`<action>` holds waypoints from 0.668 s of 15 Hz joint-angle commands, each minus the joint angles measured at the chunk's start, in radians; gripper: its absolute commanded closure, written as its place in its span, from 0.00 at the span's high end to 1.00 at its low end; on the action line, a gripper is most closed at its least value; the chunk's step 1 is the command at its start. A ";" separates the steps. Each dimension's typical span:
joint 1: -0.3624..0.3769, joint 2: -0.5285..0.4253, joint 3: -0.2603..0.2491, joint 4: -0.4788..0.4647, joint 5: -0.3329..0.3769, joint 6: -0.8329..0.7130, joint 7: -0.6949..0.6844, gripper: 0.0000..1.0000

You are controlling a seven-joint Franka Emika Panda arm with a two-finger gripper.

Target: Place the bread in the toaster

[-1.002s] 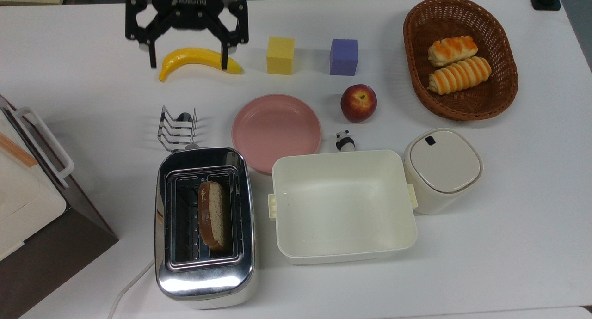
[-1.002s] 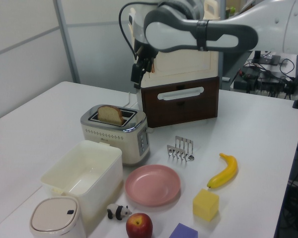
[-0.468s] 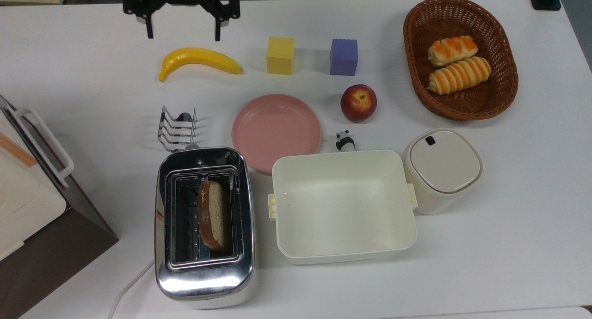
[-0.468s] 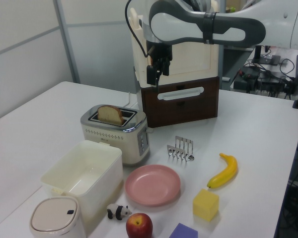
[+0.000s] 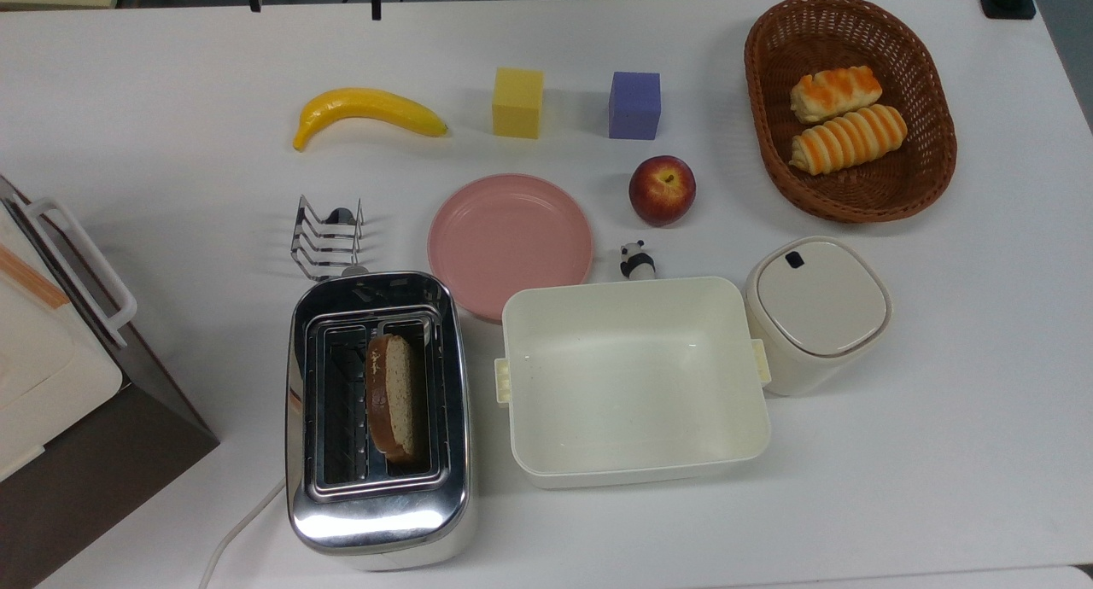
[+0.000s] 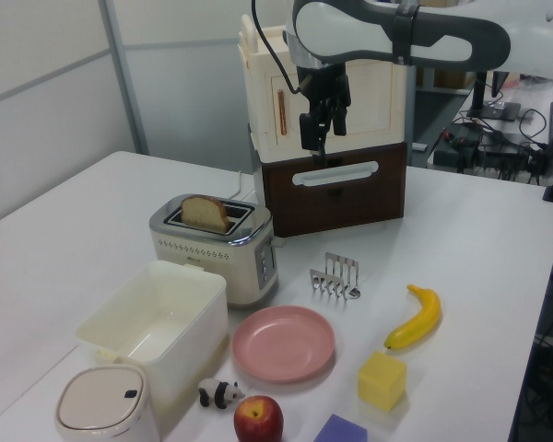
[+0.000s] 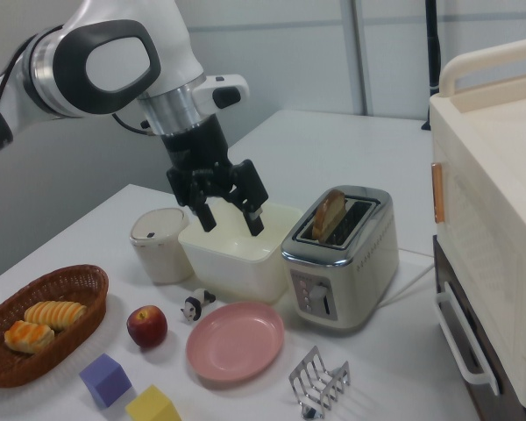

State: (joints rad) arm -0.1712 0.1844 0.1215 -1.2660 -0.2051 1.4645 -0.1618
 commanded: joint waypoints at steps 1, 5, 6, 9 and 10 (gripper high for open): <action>0.002 -0.075 -0.006 -0.041 0.010 -0.039 0.015 1.00; -0.014 -0.094 -0.008 -0.039 0.036 -0.041 0.015 1.00; -0.017 -0.082 -0.010 -0.039 0.036 -0.039 0.018 1.00; -0.024 -0.072 -0.043 -0.052 0.093 -0.035 0.030 1.00; -0.021 -0.072 -0.074 -0.050 0.166 -0.032 0.040 1.00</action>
State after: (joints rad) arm -0.1950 0.1272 0.1062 -1.2875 -0.1555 1.4276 -0.1486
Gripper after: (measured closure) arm 0.000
